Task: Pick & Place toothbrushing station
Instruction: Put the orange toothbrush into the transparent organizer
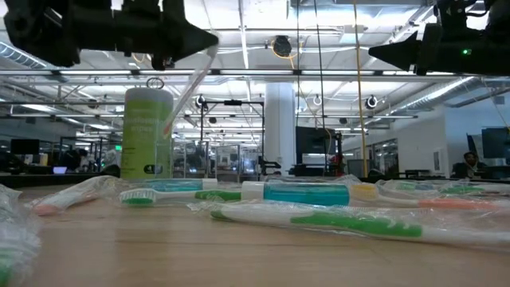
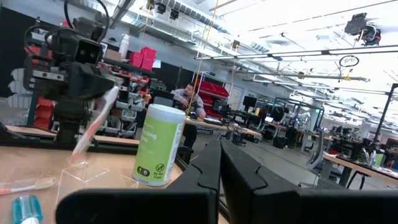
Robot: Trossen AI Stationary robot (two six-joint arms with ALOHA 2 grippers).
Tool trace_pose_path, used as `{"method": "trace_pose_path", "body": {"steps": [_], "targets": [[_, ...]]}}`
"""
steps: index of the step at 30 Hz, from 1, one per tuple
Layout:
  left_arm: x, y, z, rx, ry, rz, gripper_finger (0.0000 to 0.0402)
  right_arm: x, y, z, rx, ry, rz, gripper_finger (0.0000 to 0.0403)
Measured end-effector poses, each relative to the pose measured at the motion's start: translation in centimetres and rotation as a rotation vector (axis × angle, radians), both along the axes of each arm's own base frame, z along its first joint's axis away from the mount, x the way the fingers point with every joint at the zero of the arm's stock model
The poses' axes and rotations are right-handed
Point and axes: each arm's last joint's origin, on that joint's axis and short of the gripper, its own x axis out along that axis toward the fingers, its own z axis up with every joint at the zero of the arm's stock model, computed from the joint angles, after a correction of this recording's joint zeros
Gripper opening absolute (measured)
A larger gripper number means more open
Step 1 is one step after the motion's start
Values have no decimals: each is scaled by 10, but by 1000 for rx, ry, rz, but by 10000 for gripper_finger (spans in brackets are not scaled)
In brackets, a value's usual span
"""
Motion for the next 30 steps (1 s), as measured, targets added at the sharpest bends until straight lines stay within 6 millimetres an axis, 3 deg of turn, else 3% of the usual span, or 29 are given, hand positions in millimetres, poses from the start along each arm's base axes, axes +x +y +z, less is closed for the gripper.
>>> {"method": "trace_pose_path", "body": {"steps": [10, 21, 25, 30], "targets": [[5, 4, -5, 10, -55, -19, 26, 0, 0, 0, 0, -5, 0, 4], [9, 3, -34, -68, 208, 28, 26, 0, 0, 1, 26, -24, 10, 4], [9, -1, -35, -52, 223, 23, 26, 0, 0, 1, 54, -38, 20, 4], [4, -7, -30, 6, 244, 157, 26, 0, 0, -1, 87, -31, 30, 4]]}}
